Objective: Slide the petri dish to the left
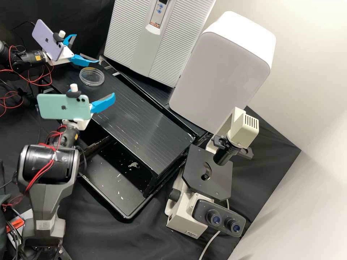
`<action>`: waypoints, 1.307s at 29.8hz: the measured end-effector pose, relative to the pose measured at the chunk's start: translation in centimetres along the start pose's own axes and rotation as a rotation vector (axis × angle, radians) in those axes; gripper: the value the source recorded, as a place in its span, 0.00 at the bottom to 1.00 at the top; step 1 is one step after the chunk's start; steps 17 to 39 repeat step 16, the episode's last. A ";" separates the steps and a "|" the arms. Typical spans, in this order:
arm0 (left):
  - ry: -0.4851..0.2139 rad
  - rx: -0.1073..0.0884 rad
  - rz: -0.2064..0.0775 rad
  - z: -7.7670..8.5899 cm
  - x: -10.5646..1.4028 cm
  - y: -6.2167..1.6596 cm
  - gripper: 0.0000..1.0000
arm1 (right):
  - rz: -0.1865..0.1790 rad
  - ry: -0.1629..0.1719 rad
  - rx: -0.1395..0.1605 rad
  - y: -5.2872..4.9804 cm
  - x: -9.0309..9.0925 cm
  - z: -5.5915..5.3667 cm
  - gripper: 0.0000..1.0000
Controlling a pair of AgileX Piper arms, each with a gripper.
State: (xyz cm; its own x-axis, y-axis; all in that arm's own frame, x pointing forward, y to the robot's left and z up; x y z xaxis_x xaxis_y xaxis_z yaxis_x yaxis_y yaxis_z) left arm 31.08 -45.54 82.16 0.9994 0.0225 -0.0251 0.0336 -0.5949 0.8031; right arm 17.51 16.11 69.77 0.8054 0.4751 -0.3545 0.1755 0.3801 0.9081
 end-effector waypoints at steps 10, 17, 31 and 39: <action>0.000 0.000 0.000 0.0 0.0 0.00 1.00 | 0.138 -0.109 0.146 2.0 -8.3 2.9 1.00; 0.000 0.000 0.000 0.0 0.0 0.00 1.00 | 0.294 -0.295 0.361 4.0 -10.5 4.5 1.00; 0.000 0.000 0.000 0.0 0.0 0.00 1.00 | 0.294 -0.295 0.361 4.0 -10.5 4.5 1.00; 0.000 0.000 0.000 0.0 0.0 0.00 1.00 | 0.294 -0.295 0.361 4.0 -10.5 4.5 1.00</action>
